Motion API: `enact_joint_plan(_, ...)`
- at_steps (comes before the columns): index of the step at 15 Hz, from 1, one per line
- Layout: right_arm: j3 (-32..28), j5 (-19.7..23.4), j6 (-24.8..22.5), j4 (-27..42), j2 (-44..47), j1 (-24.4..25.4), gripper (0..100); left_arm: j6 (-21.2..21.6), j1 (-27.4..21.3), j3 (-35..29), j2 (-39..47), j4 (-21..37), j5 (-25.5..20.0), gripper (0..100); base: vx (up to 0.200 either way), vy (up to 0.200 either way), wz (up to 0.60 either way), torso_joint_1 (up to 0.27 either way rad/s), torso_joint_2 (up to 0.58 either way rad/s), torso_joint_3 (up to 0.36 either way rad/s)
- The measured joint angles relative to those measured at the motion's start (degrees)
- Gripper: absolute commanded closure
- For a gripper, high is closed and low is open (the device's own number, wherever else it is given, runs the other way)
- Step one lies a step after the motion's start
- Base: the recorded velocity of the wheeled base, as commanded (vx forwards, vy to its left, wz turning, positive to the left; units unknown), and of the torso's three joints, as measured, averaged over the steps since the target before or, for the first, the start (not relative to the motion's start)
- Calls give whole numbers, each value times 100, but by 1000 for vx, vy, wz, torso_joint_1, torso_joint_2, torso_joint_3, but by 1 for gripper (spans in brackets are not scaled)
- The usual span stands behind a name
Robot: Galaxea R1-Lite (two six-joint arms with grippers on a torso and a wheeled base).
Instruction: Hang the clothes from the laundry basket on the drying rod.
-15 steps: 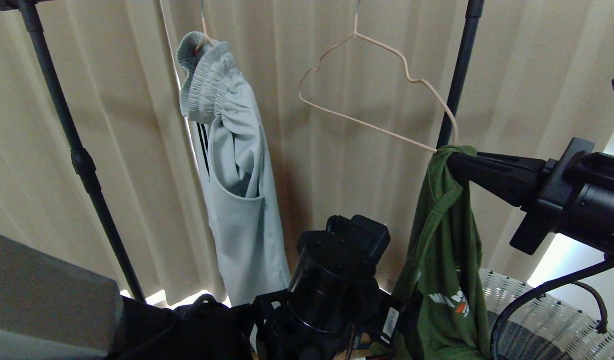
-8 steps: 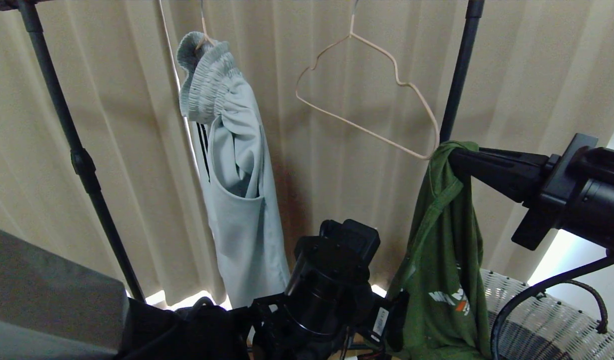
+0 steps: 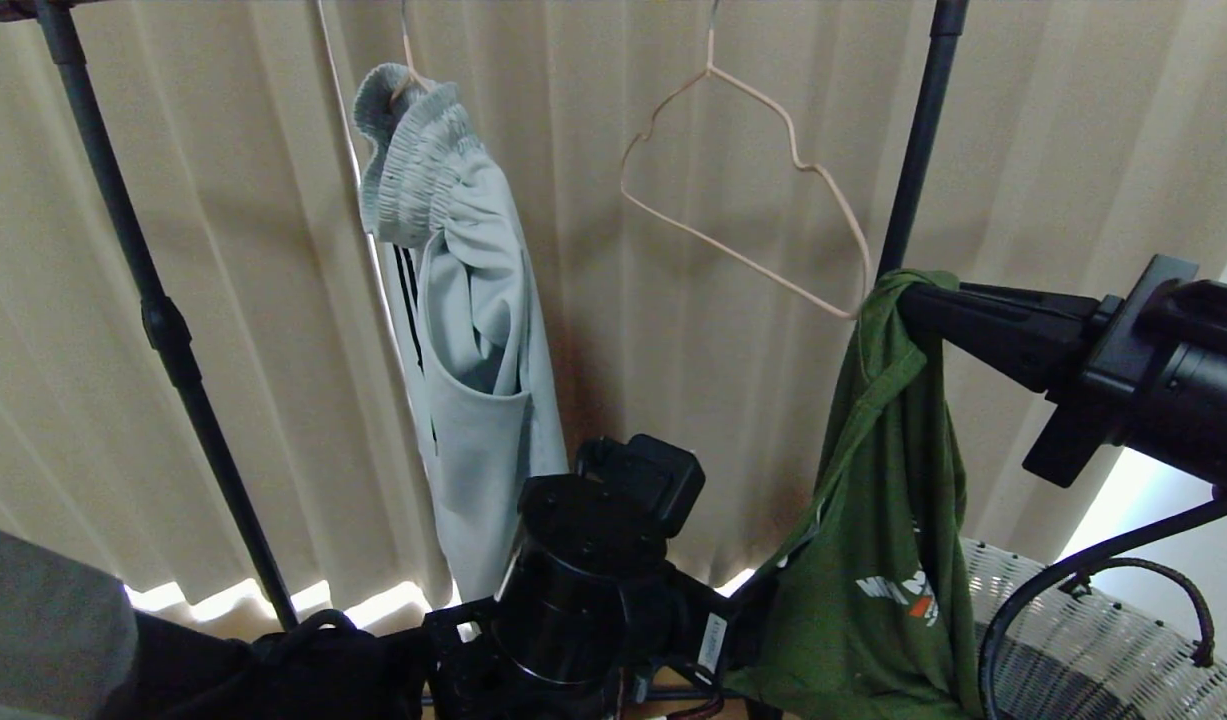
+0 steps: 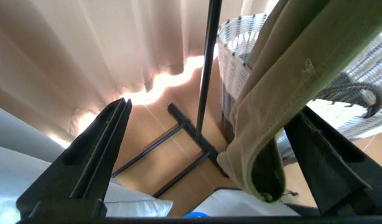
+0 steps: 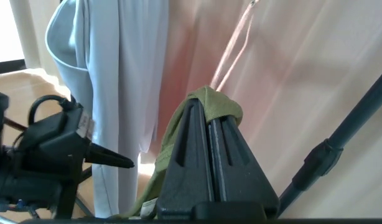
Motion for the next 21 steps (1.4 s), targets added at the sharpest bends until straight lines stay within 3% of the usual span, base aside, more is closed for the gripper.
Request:
enact_joint_plan(4,-62,68,106,-1,40,7,100,2,44,213,-69,-204,-11,0,0,0,0,0,0,0)
enact_joint_plan(7,-104,413,243,-4,55,22,100,-2,171,229,-110,-233,-21,0,0,0,0,0,0,0)
enact_joint_plan(15,-305,405,323,10,66,5,100,246,229,579,-59,-290,-10,0,0,0,0,0,0,0)
enact_joint_plan(16,-308,402,323,10,66,5,100,321,229,731,-107,-290,-7,100,0,0,0,0,0,0)
enact_joint_plan(21,-308,405,325,18,74,-11,100,419,201,1048,-435,-329,206,100,0,0,0,0,0,0)
